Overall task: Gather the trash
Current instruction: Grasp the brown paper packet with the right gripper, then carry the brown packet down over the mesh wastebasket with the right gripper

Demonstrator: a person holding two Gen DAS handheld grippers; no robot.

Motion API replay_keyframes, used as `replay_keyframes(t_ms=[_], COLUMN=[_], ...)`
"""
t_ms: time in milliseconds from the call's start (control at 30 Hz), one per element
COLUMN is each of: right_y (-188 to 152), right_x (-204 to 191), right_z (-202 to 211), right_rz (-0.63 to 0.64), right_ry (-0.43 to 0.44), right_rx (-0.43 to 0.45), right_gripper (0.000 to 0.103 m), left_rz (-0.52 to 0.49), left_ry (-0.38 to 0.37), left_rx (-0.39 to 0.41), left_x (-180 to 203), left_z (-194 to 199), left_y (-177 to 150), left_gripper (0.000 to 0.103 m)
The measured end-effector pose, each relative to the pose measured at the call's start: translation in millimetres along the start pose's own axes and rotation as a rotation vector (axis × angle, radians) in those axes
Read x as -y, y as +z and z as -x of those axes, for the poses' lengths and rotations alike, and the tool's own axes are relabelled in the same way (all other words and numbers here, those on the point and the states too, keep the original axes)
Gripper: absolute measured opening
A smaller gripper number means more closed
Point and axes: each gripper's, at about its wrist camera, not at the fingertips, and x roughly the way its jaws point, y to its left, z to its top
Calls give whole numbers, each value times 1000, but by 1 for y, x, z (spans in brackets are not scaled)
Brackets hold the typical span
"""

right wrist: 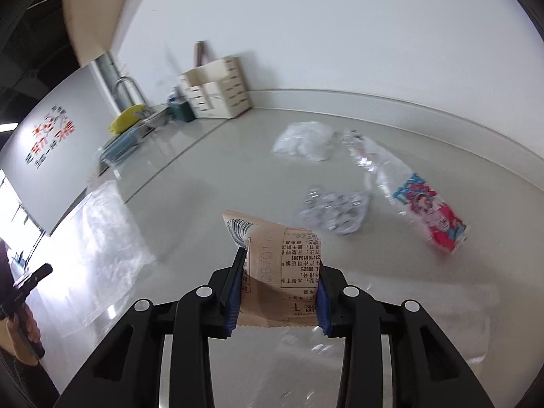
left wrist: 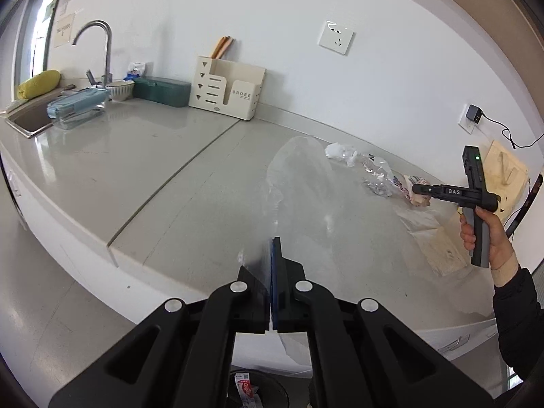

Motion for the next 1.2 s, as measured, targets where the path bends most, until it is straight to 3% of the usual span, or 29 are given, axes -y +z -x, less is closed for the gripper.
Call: replay_keyframes(t_ms=[400,633,933,1200], right_y=[-84,-132,-183,-239], right_x=[-137,-213,-251,-255], right_z=[70,74,41,-4], right_rz=[198,322,409,492], right_ry=[195,296,368,379], right_rx=[59,30,-70,-167], right_gripper=[39,39,40,40], left_rz=[9,45,121,193], left_ry=[56,75,110,168], left_rx=[54,38,3,-139], left_x=[10,1,-9,-14], left_z=[107,142,157,109], left_y=[-67,-112,-171,-233], left_gripper=[1,1,1,1])
